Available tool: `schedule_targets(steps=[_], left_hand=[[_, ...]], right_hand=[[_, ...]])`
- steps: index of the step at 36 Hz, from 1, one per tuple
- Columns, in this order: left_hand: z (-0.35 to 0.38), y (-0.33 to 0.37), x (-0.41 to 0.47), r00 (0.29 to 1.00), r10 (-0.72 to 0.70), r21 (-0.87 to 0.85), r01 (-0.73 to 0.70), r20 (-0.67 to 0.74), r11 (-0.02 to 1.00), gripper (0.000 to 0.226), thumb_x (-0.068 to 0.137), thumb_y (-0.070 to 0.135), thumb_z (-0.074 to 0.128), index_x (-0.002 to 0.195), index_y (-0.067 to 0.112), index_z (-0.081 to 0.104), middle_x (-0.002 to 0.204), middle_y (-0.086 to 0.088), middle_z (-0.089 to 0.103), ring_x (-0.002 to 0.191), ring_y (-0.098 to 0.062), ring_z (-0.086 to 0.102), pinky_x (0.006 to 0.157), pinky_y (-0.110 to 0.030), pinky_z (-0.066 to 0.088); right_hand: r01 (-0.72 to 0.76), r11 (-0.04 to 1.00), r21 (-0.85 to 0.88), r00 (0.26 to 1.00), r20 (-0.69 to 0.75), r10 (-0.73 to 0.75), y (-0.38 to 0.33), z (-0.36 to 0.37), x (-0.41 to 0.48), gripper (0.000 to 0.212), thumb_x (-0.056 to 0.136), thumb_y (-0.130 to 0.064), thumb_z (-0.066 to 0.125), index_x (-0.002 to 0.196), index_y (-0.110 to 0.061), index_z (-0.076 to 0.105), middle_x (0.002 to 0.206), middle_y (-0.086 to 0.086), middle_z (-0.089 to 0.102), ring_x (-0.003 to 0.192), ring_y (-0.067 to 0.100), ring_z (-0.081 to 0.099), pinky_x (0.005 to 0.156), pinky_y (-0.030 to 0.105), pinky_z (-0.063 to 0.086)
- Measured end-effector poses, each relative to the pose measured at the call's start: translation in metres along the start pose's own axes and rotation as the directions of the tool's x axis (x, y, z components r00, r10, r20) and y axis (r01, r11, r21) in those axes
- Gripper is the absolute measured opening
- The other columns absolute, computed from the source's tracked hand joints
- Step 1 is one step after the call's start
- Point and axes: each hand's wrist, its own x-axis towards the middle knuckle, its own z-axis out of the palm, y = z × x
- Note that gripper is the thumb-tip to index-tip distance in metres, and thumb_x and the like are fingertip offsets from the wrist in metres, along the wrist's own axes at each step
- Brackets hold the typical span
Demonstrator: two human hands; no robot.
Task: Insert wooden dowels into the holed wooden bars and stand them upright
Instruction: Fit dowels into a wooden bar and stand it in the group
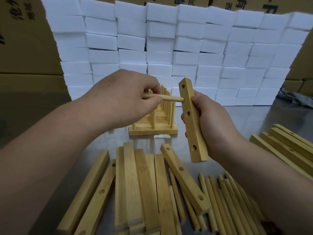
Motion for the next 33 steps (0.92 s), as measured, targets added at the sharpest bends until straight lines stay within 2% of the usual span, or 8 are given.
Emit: schedule_targets(steps=[4, 8, 13, 17, 23, 25, 29, 33], left_hand=[[-0.001, 0.000, 0.001, 0.995, -0.026, -0.006, 0.026, -0.101, 1.000, 0.011, 0.086, 0.040, 0.049, 0.077, 0.040, 0.055, 0.066, 0.012, 0.056, 0.055, -0.002, 0.047, 0.049, -0.023, 0.029], [-0.002, -0.004, 0.003, 0.992, -0.041, -0.002, 0.041, -0.117, 0.999, 0.009, 0.087, 0.038, 0.050, 0.083, 0.039, 0.059, 0.067, 0.012, 0.056, 0.056, -0.001, 0.047, 0.050, -0.023, 0.031], [0.000, -0.007, 0.004, 0.993, -0.007, 0.012, 0.009, -0.120, 1.000, 0.008, 0.088, 0.037, 0.051, 0.084, 0.040, 0.057, 0.063, 0.013, 0.054, 0.052, 0.000, 0.045, 0.050, -0.023, 0.031], [0.002, -0.009, 0.006, 0.992, 0.037, 0.043, -0.032, -0.121, 0.999, 0.008, 0.088, 0.036, 0.053, 0.090, 0.040, 0.058, 0.067, 0.014, 0.054, 0.055, 0.001, 0.045, 0.051, -0.021, 0.033], [0.005, -0.011, 0.007, 0.985, 0.113, 0.136, -0.095, -0.132, 0.986, 0.017, 0.088, 0.034, 0.050, 0.100, 0.033, 0.062, 0.076, 0.014, 0.050, 0.070, -0.006, 0.044, 0.057, -0.015, 0.029], [0.006, -0.010, 0.006, 0.982, 0.120, 0.142, -0.099, -0.144, 0.985, 0.019, 0.088, 0.034, 0.049, 0.100, 0.032, 0.063, 0.079, 0.013, 0.052, 0.074, -0.008, 0.044, 0.056, -0.023, 0.028], [0.007, -0.006, 0.005, 0.979, 0.143, 0.148, -0.122, -0.145, 0.982, 0.025, 0.087, 0.036, 0.045, 0.099, 0.027, 0.066, 0.086, 0.009, 0.058, 0.083, -0.013, 0.050, 0.068, -0.028, 0.034], [0.009, -0.006, 0.004, 0.980, 0.153, 0.180, -0.129, -0.125, 0.975, 0.024, 0.090, 0.034, 0.045, 0.096, 0.023, 0.066, 0.081, 0.007, 0.056, 0.081, -0.015, 0.050, 0.068, -0.031, 0.036]], right_hand=[[0.062, 0.995, -0.082, 0.995, 0.085, -0.055, 0.000, 0.000, -0.001, 0.040, 0.092, -0.018, 0.031, 0.077, -0.029, 0.066, 0.052, -0.014, 0.052, 0.047, 0.001, 0.045, 0.052, 0.019, 0.041], [0.102, 0.986, -0.128, 0.990, 0.115, -0.088, -0.001, 0.002, -0.003, 0.040, 0.092, -0.015, 0.031, 0.098, -0.034, 0.065, 0.050, -0.024, 0.054, 0.047, -0.007, 0.049, 0.043, 0.007, 0.036], [0.139, 0.980, -0.146, 0.985, 0.122, -0.122, -0.001, 0.002, -0.003, 0.041, 0.091, -0.016, 0.033, 0.078, -0.039, 0.064, 0.049, -0.021, 0.052, 0.046, -0.004, 0.047, 0.043, 0.007, 0.035], [0.118, 0.985, -0.127, 0.987, 0.126, -0.102, 0.001, 0.003, -0.004, 0.035, 0.095, -0.023, 0.036, 0.100, -0.039, 0.066, 0.054, -0.026, 0.055, 0.053, -0.008, 0.053, 0.053, 0.013, 0.041], [0.063, 0.995, -0.072, 0.992, 0.117, -0.055, 0.001, 0.003, -0.006, 0.034, 0.097, -0.023, 0.038, 0.112, -0.039, 0.063, 0.060, -0.016, 0.062, 0.052, -0.001, 0.057, 0.048, 0.016, 0.045], [0.066, 0.995, -0.074, 0.992, 0.115, -0.058, 0.001, 0.003, -0.006, 0.034, 0.097, -0.023, 0.037, 0.107, -0.041, 0.064, 0.060, -0.014, 0.061, 0.050, -0.001, 0.056, 0.048, 0.016, 0.045], [0.096, 0.989, -0.115, 0.990, 0.113, -0.083, 0.002, 0.003, -0.006, 0.039, 0.096, -0.023, 0.036, 0.087, -0.046, 0.066, 0.058, -0.012, 0.059, 0.047, -0.001, 0.053, 0.048, 0.016, 0.045], [0.099, 0.983, -0.152, 0.991, 0.109, -0.083, 0.005, 0.003, -0.006, 0.037, 0.096, -0.024, 0.036, 0.090, -0.046, 0.065, 0.056, -0.012, 0.057, 0.047, 0.000, 0.051, 0.053, 0.023, 0.044]])
